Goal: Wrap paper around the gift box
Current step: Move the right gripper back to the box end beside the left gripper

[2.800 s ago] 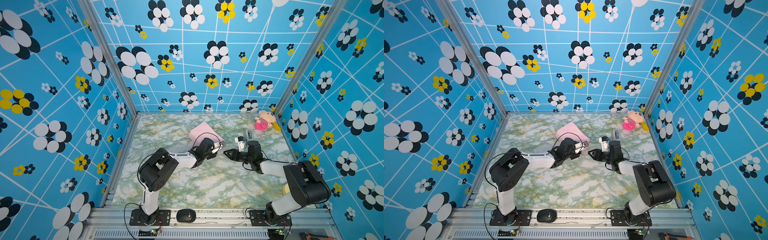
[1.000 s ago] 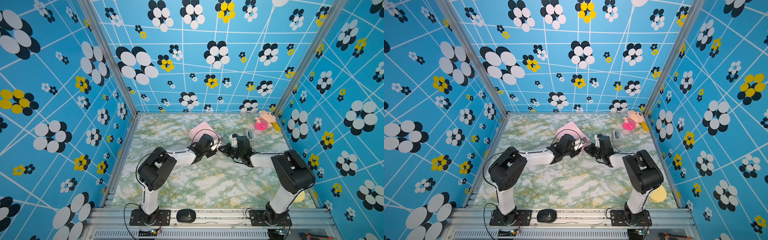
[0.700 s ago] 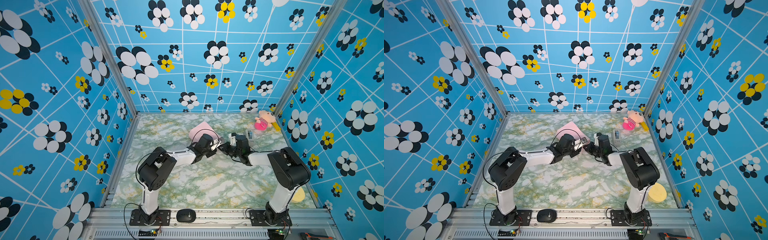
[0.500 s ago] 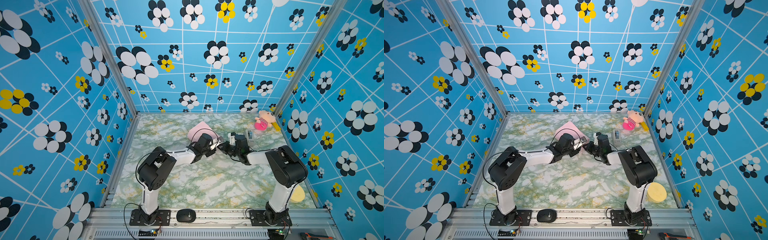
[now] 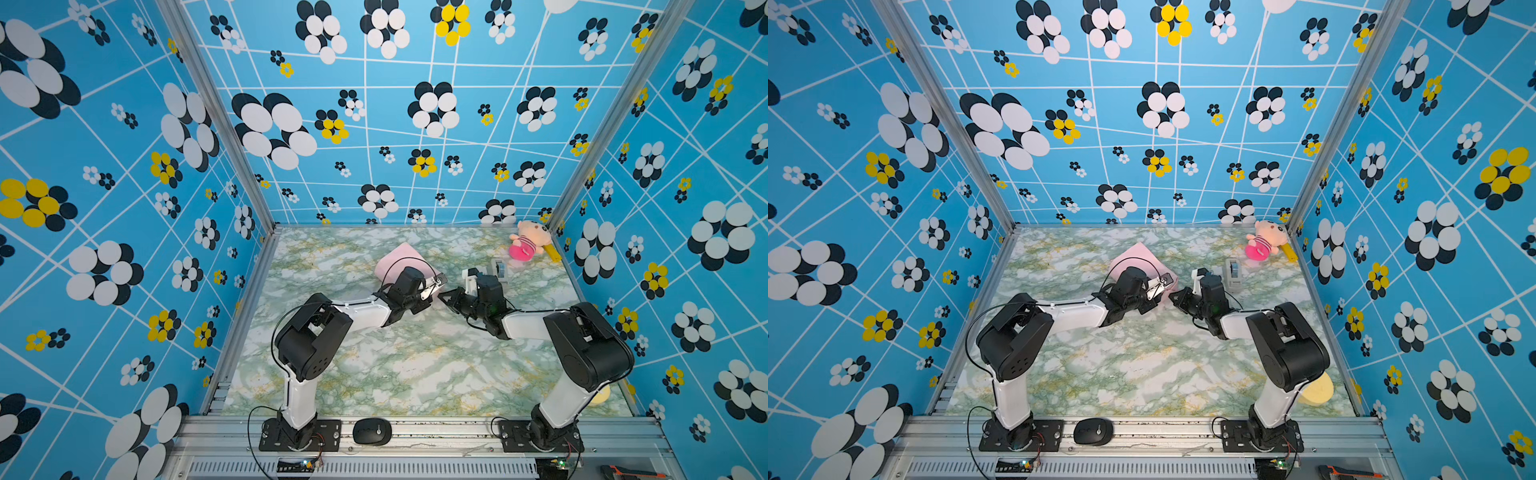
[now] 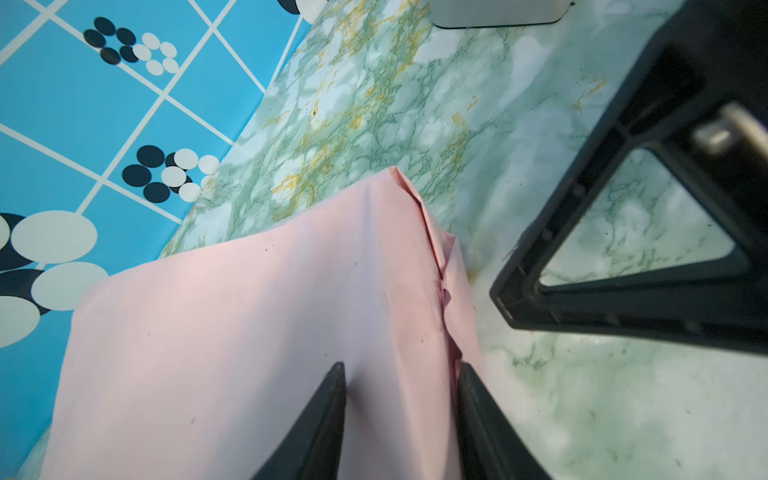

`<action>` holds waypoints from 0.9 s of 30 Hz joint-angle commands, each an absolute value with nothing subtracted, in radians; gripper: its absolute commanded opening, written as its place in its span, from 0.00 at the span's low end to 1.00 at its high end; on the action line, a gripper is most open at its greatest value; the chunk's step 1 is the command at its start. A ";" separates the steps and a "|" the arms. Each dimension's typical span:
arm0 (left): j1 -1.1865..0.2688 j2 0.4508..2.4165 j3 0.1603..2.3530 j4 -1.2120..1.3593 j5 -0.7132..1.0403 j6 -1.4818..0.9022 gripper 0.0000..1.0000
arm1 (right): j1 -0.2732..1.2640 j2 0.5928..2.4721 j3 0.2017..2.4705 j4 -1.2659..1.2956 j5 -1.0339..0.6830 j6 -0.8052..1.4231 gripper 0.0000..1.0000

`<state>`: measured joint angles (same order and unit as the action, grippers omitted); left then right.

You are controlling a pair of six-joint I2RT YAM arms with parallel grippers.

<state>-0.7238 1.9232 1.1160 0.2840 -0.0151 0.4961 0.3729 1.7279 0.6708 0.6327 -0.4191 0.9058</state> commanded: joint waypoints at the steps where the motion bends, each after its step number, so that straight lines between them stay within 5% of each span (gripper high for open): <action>1: -0.718 1.951 1.106 0.139 0.003 0.469 0.44 | 0.383 1.719 0.691 0.620 -0.401 0.892 0.05; 16: -0.716 1.948 1.109 0.142 0.022 0.460 0.44 | 0.394 1.828 0.773 0.678 -0.399 0.922 0.05; 27: -0.701 1.929 1.111 0.161 0.051 0.423 0.44 | 0.393 1.585 0.629 0.487 -0.300 0.843 0.10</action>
